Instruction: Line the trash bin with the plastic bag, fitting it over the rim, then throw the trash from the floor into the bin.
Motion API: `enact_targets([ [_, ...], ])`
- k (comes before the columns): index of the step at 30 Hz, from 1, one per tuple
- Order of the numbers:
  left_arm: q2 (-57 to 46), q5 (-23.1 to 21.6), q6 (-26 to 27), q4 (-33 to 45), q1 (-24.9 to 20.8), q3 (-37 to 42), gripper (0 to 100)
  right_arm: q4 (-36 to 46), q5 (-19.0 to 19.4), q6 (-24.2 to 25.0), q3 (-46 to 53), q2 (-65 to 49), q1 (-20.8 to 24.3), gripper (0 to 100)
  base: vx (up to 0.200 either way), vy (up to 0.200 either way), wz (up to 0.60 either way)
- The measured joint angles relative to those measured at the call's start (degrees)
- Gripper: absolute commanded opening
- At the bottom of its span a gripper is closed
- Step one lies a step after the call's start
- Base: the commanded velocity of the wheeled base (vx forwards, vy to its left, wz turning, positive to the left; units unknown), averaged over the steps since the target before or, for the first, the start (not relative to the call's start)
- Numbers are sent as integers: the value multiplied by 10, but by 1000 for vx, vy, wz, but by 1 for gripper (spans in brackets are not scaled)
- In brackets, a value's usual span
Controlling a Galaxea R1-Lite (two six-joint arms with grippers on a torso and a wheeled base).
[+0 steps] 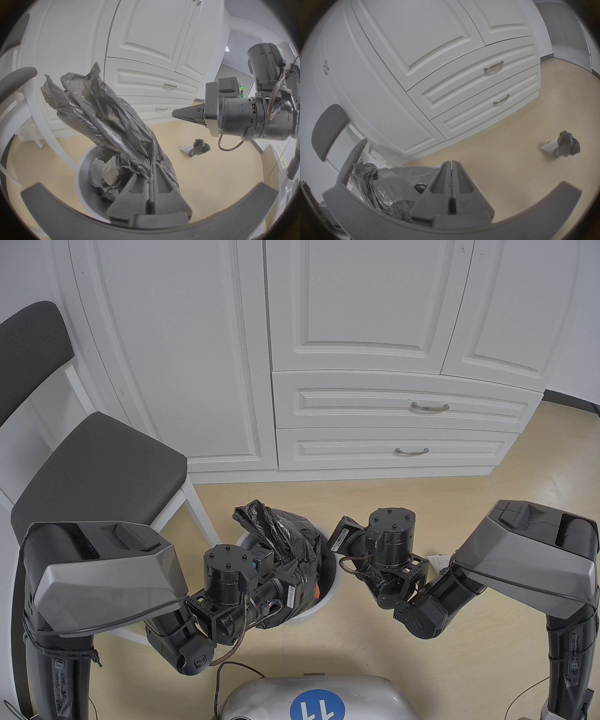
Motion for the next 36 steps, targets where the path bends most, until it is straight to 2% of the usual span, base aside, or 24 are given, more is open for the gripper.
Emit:
enact_targets([
  [7, 0, 0, 0, 0, 0, 1, 0, -8, -2, -2, 0, 1, 1, 0, 0, 0, 0],
  [8, -1, 0, 0, 0, 0, 2, 100, -9, -2, -3, 0, 2, 1, 0, 0, 0, 0],
  [17, -20, -7, -2, -21, -5, 22, 100, -11, -3, -5, 1, 0, 1, 0, 0, 0, 0],
  [21, -34, -24, -2, -37, -9, 39, 100, -11, -3, -9, 2, -1, 2, 0, 0, 0, 0],
  [29, -82, -30, 0, -32, -9, 67, 100, -11, -3, -11, 9, -3, 8, 0, 0, 0, 0],
  [33, -113, -30, 2, 11, 2, 76, 100, -11, -3, -16, 12, -3, 13, 0, 0, 0, 0],
  [36, -135, -31, 3, 82, 18, 77, 100, -11, -3, -22, 16, -3, 14, 0, 0, 0, 0],
])
